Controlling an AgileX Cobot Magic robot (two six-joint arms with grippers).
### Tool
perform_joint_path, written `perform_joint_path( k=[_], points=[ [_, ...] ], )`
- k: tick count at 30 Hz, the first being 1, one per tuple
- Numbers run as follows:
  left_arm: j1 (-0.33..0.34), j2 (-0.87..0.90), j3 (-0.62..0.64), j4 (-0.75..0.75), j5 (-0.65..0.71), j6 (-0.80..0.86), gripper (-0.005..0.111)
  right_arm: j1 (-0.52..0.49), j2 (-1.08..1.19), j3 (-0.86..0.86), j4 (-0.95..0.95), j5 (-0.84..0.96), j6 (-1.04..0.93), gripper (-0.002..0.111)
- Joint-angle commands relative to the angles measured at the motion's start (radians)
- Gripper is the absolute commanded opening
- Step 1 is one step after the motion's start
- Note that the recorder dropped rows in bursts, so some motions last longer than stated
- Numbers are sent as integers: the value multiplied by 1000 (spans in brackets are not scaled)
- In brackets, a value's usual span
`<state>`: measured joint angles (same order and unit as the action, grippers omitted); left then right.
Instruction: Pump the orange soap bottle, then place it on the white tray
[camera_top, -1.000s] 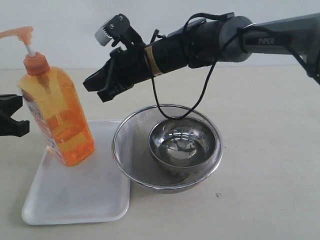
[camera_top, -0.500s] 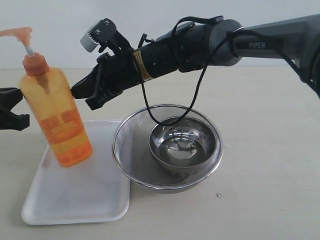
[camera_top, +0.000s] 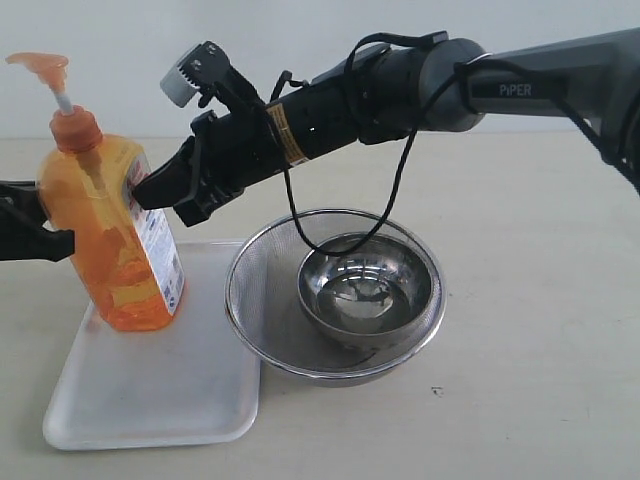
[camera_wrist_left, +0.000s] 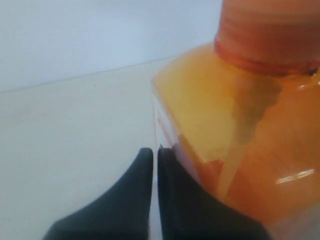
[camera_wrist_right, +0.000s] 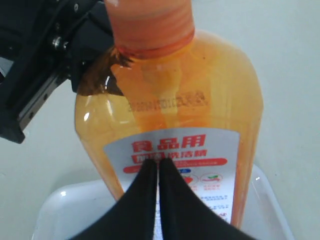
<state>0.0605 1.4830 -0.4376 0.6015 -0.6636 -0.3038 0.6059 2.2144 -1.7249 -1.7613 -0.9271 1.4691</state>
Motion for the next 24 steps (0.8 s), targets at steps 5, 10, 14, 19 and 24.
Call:
perform_joint_path(
  k=[5, 10, 14, 19, 24],
  points=[
    [-8, 11, -5, 54, -54, -10, 5, 4, -6, -8, 17, -17, -3, 0],
    [-8, 11, -5, 76, -79, -10, 5, 4, -6, -8, 17, -17, -3, 0],
    [-8, 11, -5, 76, -65, -14, 5, -2, -7, -8, 17, -17, -3, 0],
    [-8, 5, -5, 46, -15, -6, 5, -66, -24, -8, 17, -52, 13, 0],
    [0, -63, -5, 46, 89, 8, 5, -98, -43, -8, 17, -54, 21, 0]
  ],
)
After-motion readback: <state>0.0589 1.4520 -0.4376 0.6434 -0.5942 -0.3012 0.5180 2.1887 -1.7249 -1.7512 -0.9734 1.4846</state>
